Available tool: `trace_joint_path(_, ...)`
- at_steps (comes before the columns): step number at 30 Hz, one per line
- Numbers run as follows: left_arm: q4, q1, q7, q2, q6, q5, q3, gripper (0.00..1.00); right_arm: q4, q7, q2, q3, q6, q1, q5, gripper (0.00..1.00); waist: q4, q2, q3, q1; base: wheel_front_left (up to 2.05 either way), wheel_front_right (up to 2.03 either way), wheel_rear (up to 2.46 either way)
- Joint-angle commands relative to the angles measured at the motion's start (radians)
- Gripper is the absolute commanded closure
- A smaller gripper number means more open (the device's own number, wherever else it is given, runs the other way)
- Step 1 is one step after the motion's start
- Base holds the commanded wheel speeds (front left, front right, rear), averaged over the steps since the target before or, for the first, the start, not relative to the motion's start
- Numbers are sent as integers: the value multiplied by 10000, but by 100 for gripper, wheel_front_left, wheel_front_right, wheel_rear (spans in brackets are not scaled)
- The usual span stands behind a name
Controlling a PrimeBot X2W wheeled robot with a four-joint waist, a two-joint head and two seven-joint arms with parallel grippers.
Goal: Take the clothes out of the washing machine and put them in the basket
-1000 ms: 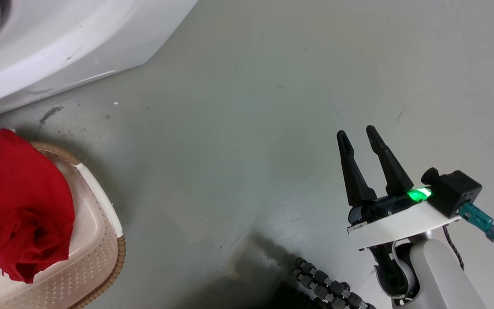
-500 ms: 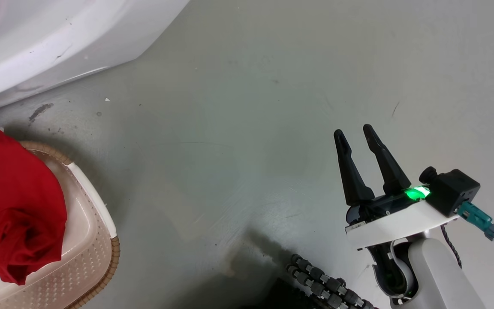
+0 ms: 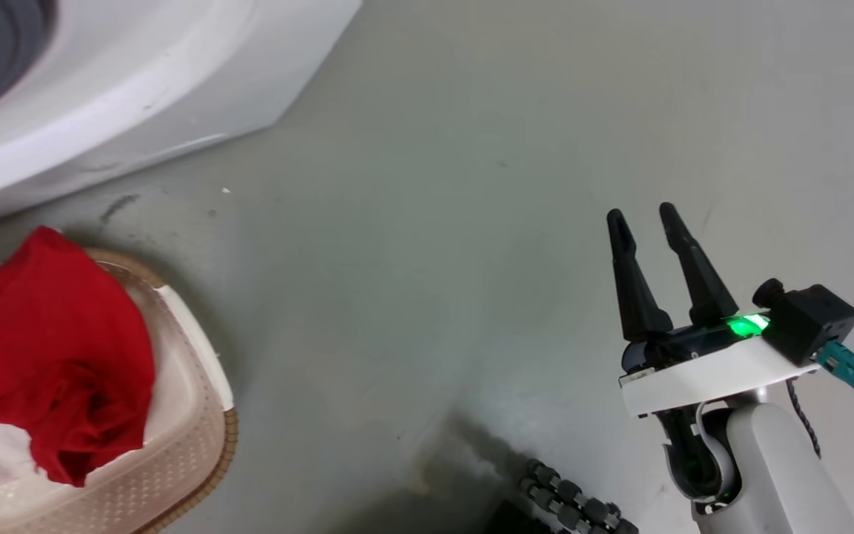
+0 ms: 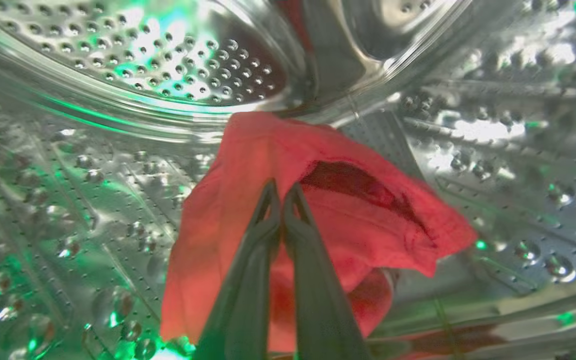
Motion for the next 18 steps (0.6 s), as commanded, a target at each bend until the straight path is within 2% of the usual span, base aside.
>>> trace_joint_path(1, 67, 5, -175, -62, 37, -100, 33, 100, -26, -17, 2, -41, -7, -18, -93, 0, 235, 0, -301, 0, 0, 0, 0)
trace_joint_path(9, 1143, 1016, -2608, -1052, 19, -796, 234, 100, 63, -15, -4, -557, -7, 326, -647, 0, 989, 0, -1742, 0, 0, 0, 0)
trace_joint_path(14, 1287, 1796, -3709, -1642, 3, -1266, 379, 100, 174, -17, -4, -788, -7, 554, -927, 0, 1377, 0, -2570, 0, 0, 0, 0)
trace_joint_path(15, 1231, 2459, -4229, -1965, 65, -1483, 439, 100, 248, -15, -3, -916, -5, 765, -1043, 0, 1582, 0, -3075, 0, 0, 0, 0)
trace_joint_path(18, 1049, 3182, -4667, -2317, 142, -1679, 492, 100, 338, -15, -4, -1069, -7, 991, -1187, 0, 1793, 0, -3586, 0, 0, 0, 0)
